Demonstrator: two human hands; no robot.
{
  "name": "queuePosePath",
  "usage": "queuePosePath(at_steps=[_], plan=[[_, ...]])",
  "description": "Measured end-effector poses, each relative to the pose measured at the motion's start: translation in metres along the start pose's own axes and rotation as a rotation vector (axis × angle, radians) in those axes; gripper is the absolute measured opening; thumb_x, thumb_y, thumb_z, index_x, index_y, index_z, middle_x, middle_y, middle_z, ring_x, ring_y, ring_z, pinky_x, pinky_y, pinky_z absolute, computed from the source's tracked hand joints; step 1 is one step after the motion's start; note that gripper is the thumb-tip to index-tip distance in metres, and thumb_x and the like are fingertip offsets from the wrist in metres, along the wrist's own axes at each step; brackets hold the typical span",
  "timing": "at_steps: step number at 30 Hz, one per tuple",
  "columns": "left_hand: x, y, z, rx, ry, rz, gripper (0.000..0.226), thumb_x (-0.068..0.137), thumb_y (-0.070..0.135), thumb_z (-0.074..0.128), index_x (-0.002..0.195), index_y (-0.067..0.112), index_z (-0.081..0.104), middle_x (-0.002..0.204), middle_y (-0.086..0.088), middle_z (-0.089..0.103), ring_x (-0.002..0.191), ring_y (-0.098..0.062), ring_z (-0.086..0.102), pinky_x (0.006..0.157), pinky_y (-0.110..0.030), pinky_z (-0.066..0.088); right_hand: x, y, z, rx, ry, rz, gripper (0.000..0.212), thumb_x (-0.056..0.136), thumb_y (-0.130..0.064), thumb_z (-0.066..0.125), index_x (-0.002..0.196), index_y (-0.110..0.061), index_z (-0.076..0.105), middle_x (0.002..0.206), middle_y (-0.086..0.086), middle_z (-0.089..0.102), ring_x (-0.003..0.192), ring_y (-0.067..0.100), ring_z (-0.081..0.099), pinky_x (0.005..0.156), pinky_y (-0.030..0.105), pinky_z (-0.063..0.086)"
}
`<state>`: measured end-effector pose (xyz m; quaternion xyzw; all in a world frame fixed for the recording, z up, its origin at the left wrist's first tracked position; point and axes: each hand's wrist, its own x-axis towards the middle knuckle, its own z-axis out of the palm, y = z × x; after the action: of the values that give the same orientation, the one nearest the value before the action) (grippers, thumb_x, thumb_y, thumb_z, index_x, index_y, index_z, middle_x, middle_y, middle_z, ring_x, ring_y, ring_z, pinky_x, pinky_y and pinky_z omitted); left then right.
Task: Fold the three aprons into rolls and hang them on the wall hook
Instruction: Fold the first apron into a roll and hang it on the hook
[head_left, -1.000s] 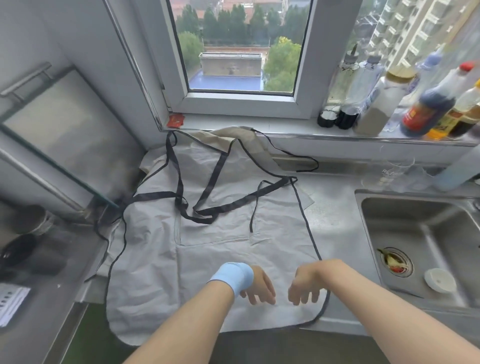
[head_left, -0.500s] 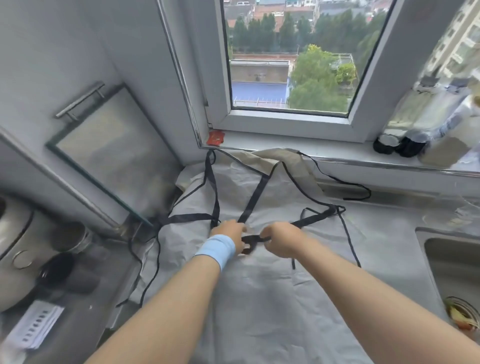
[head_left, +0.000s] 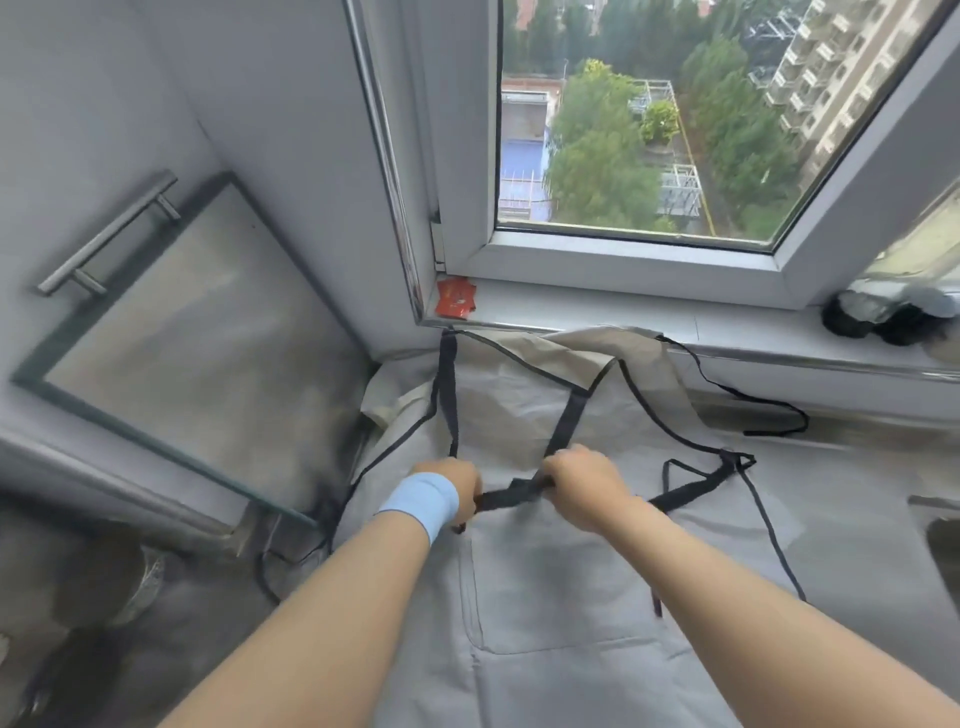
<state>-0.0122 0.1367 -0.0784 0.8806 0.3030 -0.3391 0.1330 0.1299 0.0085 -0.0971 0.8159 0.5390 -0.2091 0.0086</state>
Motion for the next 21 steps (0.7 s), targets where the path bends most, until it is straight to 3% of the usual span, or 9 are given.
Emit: queuePosePath(at_steps=[5, 8, 12, 14, 17, 19, 21], plan=[[0.002, -0.031, -0.087, -0.443, 0.410, -0.064, 0.023, 0.093, 0.017, 0.045, 0.109, 0.020, 0.061, 0.115, -0.008, 0.063, 0.100, -0.031, 0.060, 0.077, -0.027, 0.043, 0.026, 0.007, -0.091, 0.169, 0.267, 0.122, 0.017, 0.092, -0.037, 0.057, 0.104, -0.027, 0.065, 0.107, 0.002, 0.053, 0.105, 0.025, 0.054, 0.074, 0.034, 0.043], [-0.005, -0.041, -0.145, -0.560, 0.677, -0.009, 0.021, 0.090, 0.007, 0.045, 0.102, 0.018, 0.059, 0.103, -0.010, 0.065, 0.089, -0.030, 0.059, 0.075, -0.029, 0.044, 0.043, 0.003, -0.145, 0.074, 0.345, 0.184, 0.025, 0.095, -0.044, 0.053, 0.112, -0.031, 0.066, 0.108, 0.005, 0.053, 0.109, 0.028, 0.053, 0.075, 0.033, 0.039], [-0.013, -0.045, -0.192, -0.497, 0.930, 0.101, 0.029, 0.079, -0.010, 0.040, 0.082, 0.016, 0.050, 0.086, -0.007, 0.050, 0.074, -0.029, 0.049, 0.065, -0.027, 0.035, 0.064, -0.008, -0.200, -0.180, 0.317, 0.326, 0.032, 0.096, -0.041, 0.051, 0.115, -0.019, 0.064, 0.119, 0.007, 0.060, 0.113, 0.029, 0.057, 0.079, 0.032, 0.044], [-0.009, -0.049, -0.196, -0.409, 0.959, 0.135, 0.029, 0.077, -0.013, 0.049, 0.076, 0.014, 0.061, 0.090, -0.005, 0.050, 0.079, -0.028, 0.054, 0.068, -0.025, 0.038, 0.073, -0.013, -0.222, -0.098, 0.296, 0.426, 0.024, 0.095, -0.028, 0.053, 0.113, -0.015, 0.062, 0.118, 0.007, 0.064, 0.109, 0.029, 0.061, 0.075, 0.031, 0.043], [-0.002, -0.053, -0.192, -0.330, 0.974, 0.095, 0.032, 0.084, -0.007, 0.053, 0.105, 0.011, 0.069, 0.116, -0.007, 0.052, 0.093, -0.030, 0.059, 0.075, -0.026, 0.043, 0.088, -0.011, -0.239, 0.211, 0.501, 0.339, 0.028, 0.095, -0.019, 0.051, 0.122, -0.016, 0.060, 0.118, 0.010, 0.065, 0.105, 0.033, 0.060, 0.076, 0.032, 0.044], [-0.001, -0.050, -0.188, -0.377, 0.900, 0.000, 0.044, 0.086, 0.000, 0.049, 0.126, 0.018, 0.058, 0.144, -0.004, 0.036, 0.103, -0.032, 0.059, 0.083, -0.033, 0.048, 0.084, -0.009, -0.233, 0.374, 0.397, 0.194, 0.057, 0.097, -0.019, 0.052, 0.149, -0.027, 0.031, 0.127, 0.005, 0.058, 0.108, 0.032, 0.057, 0.089, 0.035, 0.047], [-0.003, -0.044, -0.179, -0.387, 0.832, -0.056, 0.048, 0.085, 0.005, 0.047, 0.129, 0.025, 0.053, 0.159, 0.002, 0.008, 0.101, -0.031, 0.058, 0.082, -0.037, 0.050, 0.077, -0.003, -0.207, 0.506, 0.205, 0.160, 0.090, 0.094, -0.018, 0.058, 0.151, -0.044, -0.007, 0.122, 0.009, 0.062, 0.101, 0.034, 0.063, 0.093, 0.043, 0.051]])
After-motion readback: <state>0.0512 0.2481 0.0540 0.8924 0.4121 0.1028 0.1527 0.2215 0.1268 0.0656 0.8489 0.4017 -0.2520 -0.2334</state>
